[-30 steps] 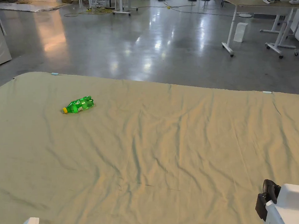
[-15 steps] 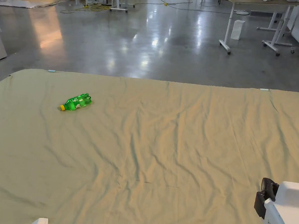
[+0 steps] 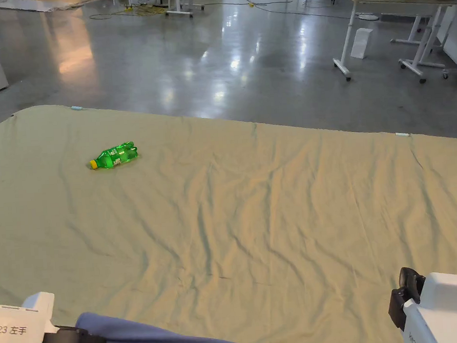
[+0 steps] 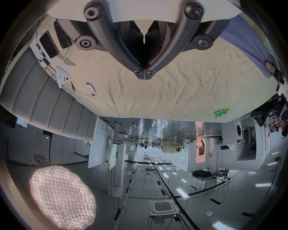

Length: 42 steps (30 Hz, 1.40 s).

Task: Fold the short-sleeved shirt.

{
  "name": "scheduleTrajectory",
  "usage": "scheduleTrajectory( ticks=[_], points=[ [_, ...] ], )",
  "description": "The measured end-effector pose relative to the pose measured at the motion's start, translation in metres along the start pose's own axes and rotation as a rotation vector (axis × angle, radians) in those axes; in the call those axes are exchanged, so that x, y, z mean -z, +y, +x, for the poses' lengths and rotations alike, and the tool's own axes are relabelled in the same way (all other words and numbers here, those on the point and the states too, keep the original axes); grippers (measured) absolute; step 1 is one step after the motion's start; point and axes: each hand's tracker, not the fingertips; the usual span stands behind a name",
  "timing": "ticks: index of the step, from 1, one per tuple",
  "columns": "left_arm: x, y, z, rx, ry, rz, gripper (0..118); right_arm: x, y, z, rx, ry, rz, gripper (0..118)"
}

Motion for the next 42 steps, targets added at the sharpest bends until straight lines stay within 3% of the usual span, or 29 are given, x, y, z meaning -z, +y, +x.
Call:
scheduleTrajectory(
  ticks=[10, 15, 22, 29, 42],
  points=[
    [-0.052, 0.007, -0.011, -0.010, 0.252, 0.026, 8, -0.003, 0.005, -0.003, 0.002, 0.017, 0.019, 0],
    [-0.052, -0.008, 0.020, -0.022, 0.214, 0.033, 8, -0.002, 0.003, -0.005, 0.010, 0.028, 0.020, 0],
    [-0.039, -0.012, 0.069, -0.056, -0.083, 0.032, 8, -0.003, 0.002, -0.004, 0.008, 0.036, 0.023, 0],
    [0.030, -0.028, 0.137, -0.008, -0.098, -0.055, 8, -0.004, -0.005, 0.002, 0.019, 0.026, 0.010, 0],
    [0.189, -0.055, 0.187, 0.011, 0.107, -0.210, 8, -0.012, -0.010, 0.019, 0.040, -0.018, -0.018, 0]
  ],
)
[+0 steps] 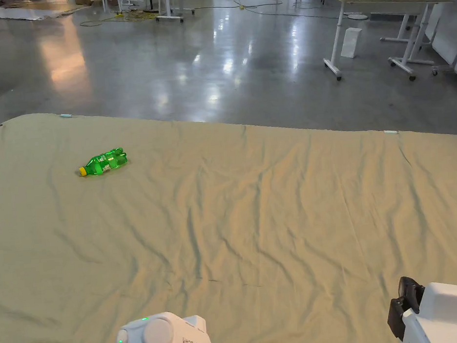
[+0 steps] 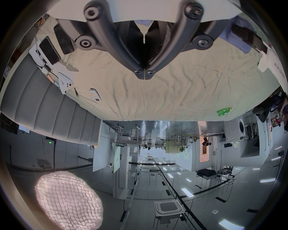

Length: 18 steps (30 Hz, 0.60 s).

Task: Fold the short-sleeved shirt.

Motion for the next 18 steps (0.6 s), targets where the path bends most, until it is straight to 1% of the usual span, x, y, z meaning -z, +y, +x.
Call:
scheduleTrajectory(
  ticks=[3, 4, 5, 6, 8, 9, 10, 18],
  points=[
    [0.016, 0.000, 0.003, 0.006, 0.049, -0.022, 9, -0.001, -0.002, 0.002, 0.001, -0.002, -0.009, 0],
    [0.011, -0.005, 0.009, 0.004, 0.051, -0.020, 10, -0.001, -0.002, 0.001, 0.001, -0.001, -0.010, 0],
    [0.010, -0.005, 0.010, 0.000, 0.050, -0.019, 15, 0.001, -0.004, 0.002, 0.000, -0.001, -0.013, 0],
    [0.008, -0.004, 0.010, -0.012, 0.037, -0.014, 23, 0.001, -0.005, 0.001, -0.001, 0.000, -0.015, 0],
    [0.000, -0.004, 0.010, -0.035, -0.030, 0.002, 46, 0.001, -0.005, 0.000, -0.001, 0.003, -0.017, 0],
    [-0.005, -0.005, 0.011, -0.038, -0.054, 0.013, 52, 0.002, -0.006, 0.001, -0.002, 0.004, -0.017, 0],
    [-0.010, -0.004, 0.013, -0.033, -0.063, 0.017, 55, 0.002, -0.006, 0.000, -0.003, 0.005, -0.017, 0],
    [-0.061, -0.005, 0.010, 0.009, -0.151, 0.119, 55, 0.006, -0.007, 0.000, 0.001, 0.007, -0.017, 0]
  ],
)
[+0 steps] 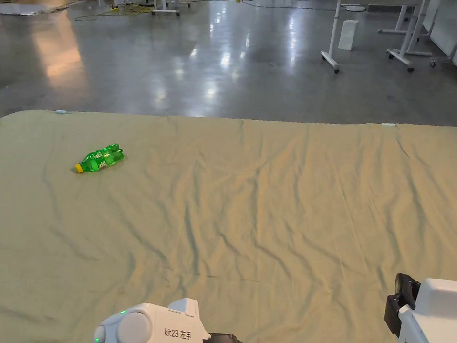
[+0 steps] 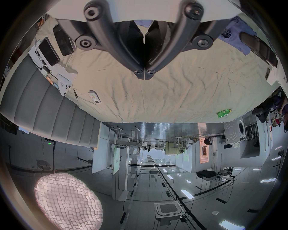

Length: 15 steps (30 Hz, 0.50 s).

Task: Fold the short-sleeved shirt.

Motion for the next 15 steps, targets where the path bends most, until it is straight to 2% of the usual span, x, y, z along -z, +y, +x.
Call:
scheduleTrajectory(
  ticks=[2, 3, 4, 5, 9, 15],
  points=[
    [-0.010, 0.000, -0.002, 0.027, 0.003, 0.053, 49, 0.001, 0.000, 0.000, 0.002, -0.001, -0.003, 0],
    [-0.011, 0.001, -0.005, 0.031, 0.006, 0.059, 39, -0.001, 0.001, 0.000, 0.004, -0.001, -0.003, 0],
    [-0.010, 0.001, -0.008, 0.025, 0.011, 0.063, 23, -0.001, 0.001, 0.000, 0.006, -0.001, -0.004, 0],
    [-0.007, 0.000, -0.013, 0.012, 0.030, 0.064, 16, -0.001, 0.001, 0.000, 0.009, 0.000, -0.005, 0],
    [0.023, -0.011, -0.022, 0.077, 0.134, -0.016, 12, -0.002, 0.000, -0.001, 0.007, 0.002, -0.009, 0],
    [0.057, -0.038, -0.002, 0.122, 0.050, -0.118, 12, -0.001, -0.002, 0.001, 0.004, 0.005, -0.015, 0]
  ],
)
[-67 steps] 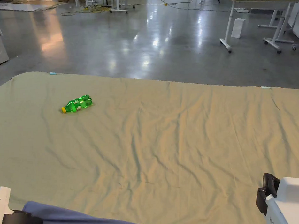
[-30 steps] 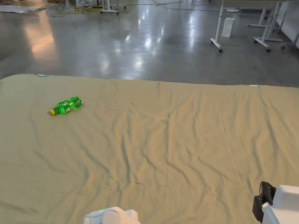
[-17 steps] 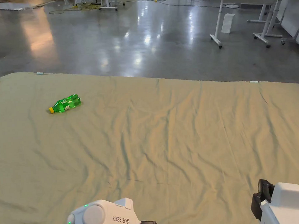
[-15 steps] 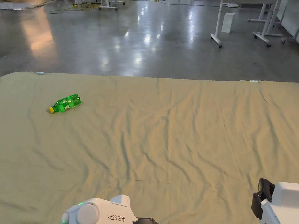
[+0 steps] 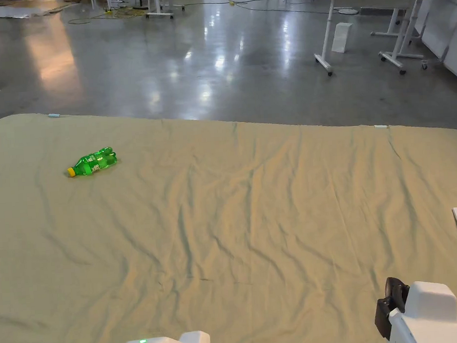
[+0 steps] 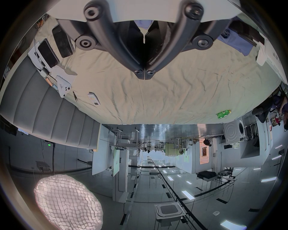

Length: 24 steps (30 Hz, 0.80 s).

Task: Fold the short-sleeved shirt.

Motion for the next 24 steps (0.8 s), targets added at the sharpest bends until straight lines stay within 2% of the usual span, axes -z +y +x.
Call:
scheduleTrajectory(
  ticks=[9, 12, 16, 17, 18, 20, 24],
  points=[
    [0.017, -0.020, 0.014, 0.052, -0.001, 0.008, 12, -0.001, -0.001, 0.004, -0.013, -0.009, -0.001, 0],
    [0.016, -0.020, 0.022, 0.124, 0.030, 0.007, 12, 0.000, -0.001, 0.003, -0.012, -0.005, -0.003, 0],
    [-0.001, -0.010, 0.015, 0.101, 0.006, 0.028, 12, 0.000, 0.001, 0.000, -0.019, 0.005, 0.000, 0],
    [-0.011, -0.007, 0.012, 0.096, -0.015, 0.050, 18, 0.000, 0.002, -0.001, -0.020, 0.006, 0.002, 0],
    [-0.023, -0.005, 0.008, 0.088, -0.032, 0.078, 31, -0.001, 0.003, -0.001, -0.021, 0.009, 0.005, 0],
    [-0.050, 0.001, 0.003, 0.071, -0.052, 0.135, 68, -0.002, 0.006, -0.002, -0.022, 0.011, 0.009, 0],
    [-0.089, 0.016, -0.052, -0.002, -0.034, 0.253, 71, -0.002, 0.007, -0.002, -0.017, 0.016, 0.022, 0]
  ],
)
